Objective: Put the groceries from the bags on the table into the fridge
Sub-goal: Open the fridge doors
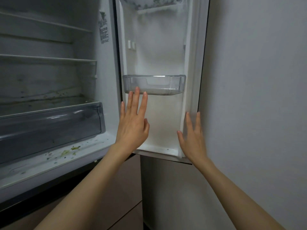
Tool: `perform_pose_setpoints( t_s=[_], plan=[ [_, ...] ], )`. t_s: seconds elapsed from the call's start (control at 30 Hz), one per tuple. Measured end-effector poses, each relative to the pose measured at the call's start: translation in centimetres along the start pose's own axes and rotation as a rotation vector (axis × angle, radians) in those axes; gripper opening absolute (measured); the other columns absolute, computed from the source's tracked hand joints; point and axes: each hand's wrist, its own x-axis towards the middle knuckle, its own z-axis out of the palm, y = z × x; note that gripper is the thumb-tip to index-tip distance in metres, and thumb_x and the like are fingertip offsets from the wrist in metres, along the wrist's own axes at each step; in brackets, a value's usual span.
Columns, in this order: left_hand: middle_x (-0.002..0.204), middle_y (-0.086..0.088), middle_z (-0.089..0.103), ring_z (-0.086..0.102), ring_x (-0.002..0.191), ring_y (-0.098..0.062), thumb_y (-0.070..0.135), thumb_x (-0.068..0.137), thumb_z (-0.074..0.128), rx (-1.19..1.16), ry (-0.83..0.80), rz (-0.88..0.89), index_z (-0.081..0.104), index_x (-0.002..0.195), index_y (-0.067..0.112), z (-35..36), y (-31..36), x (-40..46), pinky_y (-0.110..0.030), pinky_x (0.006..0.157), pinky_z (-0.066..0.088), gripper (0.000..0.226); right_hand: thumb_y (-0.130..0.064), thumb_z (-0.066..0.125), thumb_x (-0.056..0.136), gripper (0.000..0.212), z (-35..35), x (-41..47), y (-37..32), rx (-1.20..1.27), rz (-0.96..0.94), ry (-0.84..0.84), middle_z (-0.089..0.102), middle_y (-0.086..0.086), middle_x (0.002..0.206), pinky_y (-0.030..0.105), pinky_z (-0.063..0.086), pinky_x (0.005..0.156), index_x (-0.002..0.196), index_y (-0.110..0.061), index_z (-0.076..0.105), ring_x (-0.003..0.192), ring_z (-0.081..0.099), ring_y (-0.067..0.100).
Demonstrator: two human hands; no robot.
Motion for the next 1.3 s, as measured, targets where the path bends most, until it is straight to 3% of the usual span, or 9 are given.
perform_pose_setpoints(
  t_s=[0.27, 0.47, 0.63, 1.0, 1.13, 1.3],
  plan=[
    [0.154, 0.001, -0.019, -0.018, 0.142, -0.017, 0.011, 0.091, 0.046, 0.063, -0.041, -0.040, -0.010, 0.147, 0.025, 0.5, 2.3, 0.8, -0.046, 0.118, -0.002, 0.080, -0.023, 0.049, 0.095, 0.070, 0.1, 2.4, 3.3, 0.000, -0.051, -0.101, -0.012, 0.013, 0.157, 0.038, 0.024, 0.113, 0.151, -0.021, 0.006, 0.143, 0.014, 0.034],
    [0.156, 0.001, -0.019, -0.018, 0.143, -0.018, 0.016, 0.093, 0.043, 0.127, -0.115, -0.097, -0.008, 0.148, 0.026, -0.1, 3.7, 1.3, -0.045, 0.118, -0.002, 0.075, -0.024, 0.048, 0.095, 0.072, -0.7, 2.9, 4.3, -0.013, -0.147, -0.162, -0.002, 0.012, 0.159, 0.039, 0.014, 0.118, 0.150, -0.013, 0.004, 0.146, 0.005, 0.029],
    [0.157, 0.000, -0.014, -0.018, 0.143, -0.016, 0.026, 0.096, 0.040, 0.159, -0.139, -0.151, -0.005, 0.148, 0.029, -1.0, 4.4, 0.1, -0.041, 0.117, -0.008, 0.069, -0.031, 0.047, 0.095, 0.069, -1.0, 1.6, 3.0, -0.052, -0.292, -0.195, 0.000, 0.010, 0.159, 0.044, 0.008, 0.118, 0.150, -0.018, 0.007, 0.147, 0.002, 0.026],
    [0.157, 0.001, -0.013, -0.023, 0.139, -0.013, 0.039, 0.097, 0.037, 0.341, -0.246, -0.524, -0.002, 0.148, 0.032, -7.4, -3.4, -13.8, -0.039, 0.113, -0.012, 0.065, -0.044, 0.042, 0.095, 0.071, 5.6, -4.5, -8.8, 0.039, -0.617, -0.392, -0.004, 0.004, 0.159, 0.041, -0.006, 0.115, 0.148, -0.027, -0.003, 0.146, -0.006, 0.022],
    [0.157, 0.000, -0.014, -0.019, 0.142, -0.017, 0.040, 0.098, 0.035, 0.383, -0.266, -0.640, -0.003, 0.148, 0.031, -9.8, -7.7, -15.7, -0.043, 0.115, -0.008, 0.064, -0.043, 0.044, 0.095, 0.070, 8.8, -4.6, -13.0, 0.034, -0.694, -0.398, 0.002, 0.007, 0.159, 0.043, -0.005, 0.114, 0.149, -0.026, 0.003, 0.146, 0.001, 0.026],
    [0.155, -0.003, -0.020, -0.022, 0.142, -0.022, 0.041, 0.098, 0.033, 0.431, -0.281, -0.689, -0.007, 0.148, 0.029, -11.2, -13.7, -16.0, -0.048, 0.115, -0.009, 0.065, -0.047, 0.034, 0.097, 0.068, 13.5, -2.7, -17.9, -0.018, -0.711, -0.411, -0.008, 0.005, 0.159, 0.044, -0.005, 0.116, 0.149, -0.027, -0.005, 0.146, -0.006, 0.024]
  ],
)
